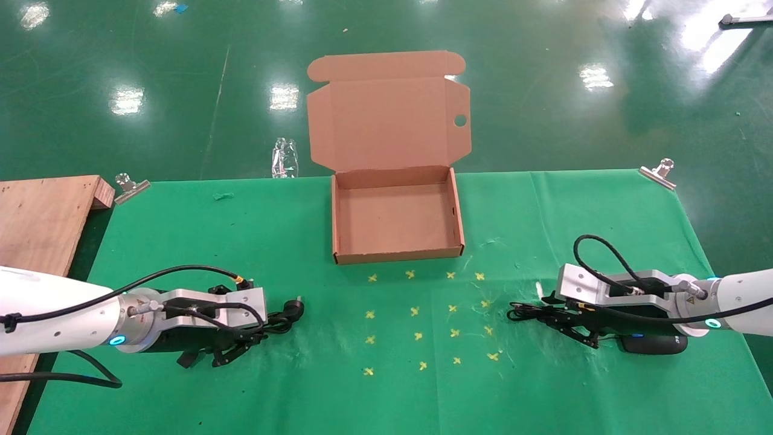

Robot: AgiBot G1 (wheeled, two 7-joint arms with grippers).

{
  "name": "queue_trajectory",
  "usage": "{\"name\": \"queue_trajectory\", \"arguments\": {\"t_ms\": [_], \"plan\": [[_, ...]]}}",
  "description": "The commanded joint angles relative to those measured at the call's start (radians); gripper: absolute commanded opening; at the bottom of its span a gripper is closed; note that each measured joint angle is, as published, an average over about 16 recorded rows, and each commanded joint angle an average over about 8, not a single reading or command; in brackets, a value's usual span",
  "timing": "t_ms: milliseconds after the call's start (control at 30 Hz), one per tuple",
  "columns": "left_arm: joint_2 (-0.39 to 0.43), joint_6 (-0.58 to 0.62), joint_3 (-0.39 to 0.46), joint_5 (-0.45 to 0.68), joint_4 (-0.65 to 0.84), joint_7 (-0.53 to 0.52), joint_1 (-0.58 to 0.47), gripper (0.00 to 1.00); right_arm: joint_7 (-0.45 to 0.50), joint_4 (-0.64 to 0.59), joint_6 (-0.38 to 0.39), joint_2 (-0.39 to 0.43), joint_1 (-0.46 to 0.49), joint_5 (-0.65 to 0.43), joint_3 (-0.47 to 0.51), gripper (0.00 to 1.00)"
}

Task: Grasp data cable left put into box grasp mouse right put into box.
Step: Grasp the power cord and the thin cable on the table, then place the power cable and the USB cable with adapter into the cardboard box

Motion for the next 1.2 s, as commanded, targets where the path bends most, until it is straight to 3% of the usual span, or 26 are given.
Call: {"name": "queue_trajectory", "arguments": {"t_ms": [33,467,767,1000,1200], "plan": [[0.000,0.000,0.000,0.000,0.000,0.000,0.000,0.00,0.000,0.001,0.000,0.000,0.000,0.000,0.000,0.00],[-0.006,0.008,-0.008,-0.013,-0.003,0.000,-0.013,0.00,0.001,0.001,0.000,0.001,0.000,0.000,0.001,0.00],[-0.011,0.065,-0.070,-0.121,-0.019,-0.003,-0.144,0.00,0.017,0.058,-0.005,0.052,0.071,0.058,0.056,0.00],[0.155,-0.008,-0.071,-0.122,-0.002,-0.007,-0.224,0.00,0.064,0.169,0.005,0.113,0.138,0.081,0.101,0.00],[0.384,-0.196,0.004,0.064,0.087,0.015,-0.222,0.00,0.130,0.279,0.015,0.164,0.154,0.081,0.125,0.00]]}}
